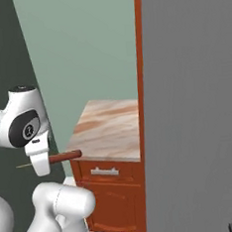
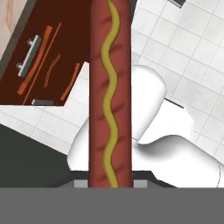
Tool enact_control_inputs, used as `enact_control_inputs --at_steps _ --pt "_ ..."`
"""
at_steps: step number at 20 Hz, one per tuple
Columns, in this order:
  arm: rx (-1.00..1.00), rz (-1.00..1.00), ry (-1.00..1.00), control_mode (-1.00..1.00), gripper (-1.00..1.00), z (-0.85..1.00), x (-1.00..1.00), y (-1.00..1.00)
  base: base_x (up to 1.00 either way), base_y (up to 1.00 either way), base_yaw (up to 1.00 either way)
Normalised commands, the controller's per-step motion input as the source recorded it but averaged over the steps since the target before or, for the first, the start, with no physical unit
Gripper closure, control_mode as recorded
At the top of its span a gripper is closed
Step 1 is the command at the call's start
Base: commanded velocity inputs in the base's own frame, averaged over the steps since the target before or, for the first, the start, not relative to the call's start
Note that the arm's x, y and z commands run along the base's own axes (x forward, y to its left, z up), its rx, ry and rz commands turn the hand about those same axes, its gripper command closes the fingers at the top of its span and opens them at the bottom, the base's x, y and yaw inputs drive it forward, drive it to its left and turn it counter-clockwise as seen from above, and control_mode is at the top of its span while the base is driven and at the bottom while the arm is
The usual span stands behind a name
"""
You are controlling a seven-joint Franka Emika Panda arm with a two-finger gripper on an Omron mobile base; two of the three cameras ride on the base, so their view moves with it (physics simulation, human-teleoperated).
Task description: Store the hot dog in the freezer for long-term storage. Close the freezer door after placing the cooked food.
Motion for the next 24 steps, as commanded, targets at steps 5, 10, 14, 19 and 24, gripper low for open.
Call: enact_control_inputs --at_steps 5,10,14,19,24 --pt "0.0 0.0 0.0 1.0 1.0 0.0 0.0 0.0 -0.83 -0.01 -0.14" --pt "0.0 0.0 0.0 1.0 1.0 0.0 0.0 0.0 -0.36 -0.3 -0.23" --pt "0.0 0.0 0.0 1.0 1.0 0.0 0.0 0.0 -0.51 -0.46 -0.25" --pt "0.0 0.0 0.0 1.0 1.0 0.0 0.0 0.0 -0.38 -0.64 -0.24" --pt "0.0 0.0 0.0 1.0 1.0 0.0 0.0 0.0 -0.1 -0.69 -0.18"
